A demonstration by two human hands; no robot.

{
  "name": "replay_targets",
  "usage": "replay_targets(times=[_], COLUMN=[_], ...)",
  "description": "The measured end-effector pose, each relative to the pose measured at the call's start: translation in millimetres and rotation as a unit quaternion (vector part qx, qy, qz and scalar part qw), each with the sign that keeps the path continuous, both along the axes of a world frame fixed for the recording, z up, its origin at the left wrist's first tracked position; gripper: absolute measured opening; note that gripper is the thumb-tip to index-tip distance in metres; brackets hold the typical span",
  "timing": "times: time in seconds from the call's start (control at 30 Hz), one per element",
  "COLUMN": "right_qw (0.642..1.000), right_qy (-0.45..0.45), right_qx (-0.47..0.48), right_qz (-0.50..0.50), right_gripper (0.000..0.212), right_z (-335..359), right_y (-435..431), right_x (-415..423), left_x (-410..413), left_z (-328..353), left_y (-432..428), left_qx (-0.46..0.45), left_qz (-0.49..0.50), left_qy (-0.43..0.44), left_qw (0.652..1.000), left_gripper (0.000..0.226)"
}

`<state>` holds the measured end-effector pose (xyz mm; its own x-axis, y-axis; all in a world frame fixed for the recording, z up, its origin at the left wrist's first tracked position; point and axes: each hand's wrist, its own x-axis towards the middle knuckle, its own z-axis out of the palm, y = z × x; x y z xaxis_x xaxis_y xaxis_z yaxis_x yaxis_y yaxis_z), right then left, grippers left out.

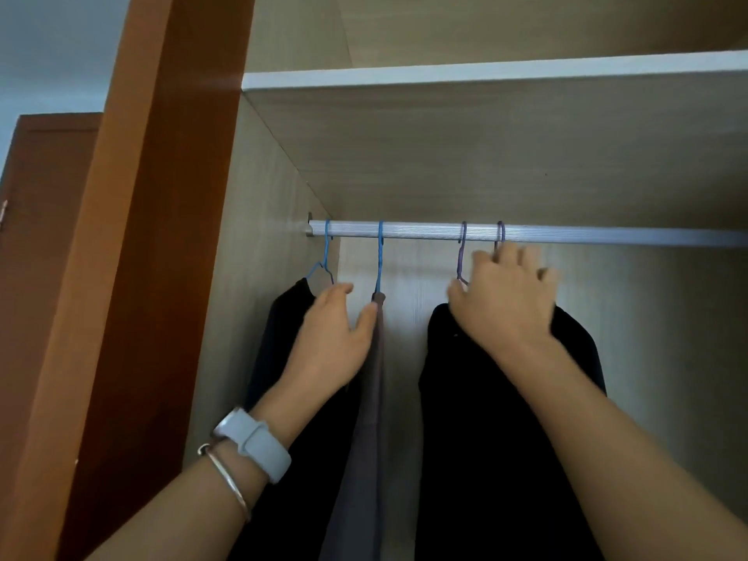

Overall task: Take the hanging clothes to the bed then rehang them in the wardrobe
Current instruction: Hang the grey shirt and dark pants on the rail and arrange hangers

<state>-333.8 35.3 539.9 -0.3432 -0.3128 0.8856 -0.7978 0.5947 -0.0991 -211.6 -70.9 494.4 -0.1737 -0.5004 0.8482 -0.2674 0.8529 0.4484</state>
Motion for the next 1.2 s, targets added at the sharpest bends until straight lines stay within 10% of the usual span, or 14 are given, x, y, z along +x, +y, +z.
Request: replay_targets(times=[0.17,0.73,1.2], right_qw=[0.973,0.979,0.995], right_qy=[-0.205,-0.131,-0.049], right_qx=[0.082,0.105,0.075], right_qz=[0.067,0.115,0.033], right_gripper=[0.031,0.028,0.053], right_z=[-5.3,-11.0,0.2], right_y=[4.7,-39.5,-5.9], right_x=[-20.4,27.2,9.2], left_x=[-13.6,-13.6,-21.0], left_z=[-8.1,-9.9,39.9], left_y=[17.5,1.7,0.3], left_qx=[0.091,0.034,0.028], left_qz=[-0.094,0.010,0.171], left_qy=[-0.027,-0.127,-0.307], left_qw=[0.991,0.991,0.936], left_gripper=[0.059,0.025,0.042])
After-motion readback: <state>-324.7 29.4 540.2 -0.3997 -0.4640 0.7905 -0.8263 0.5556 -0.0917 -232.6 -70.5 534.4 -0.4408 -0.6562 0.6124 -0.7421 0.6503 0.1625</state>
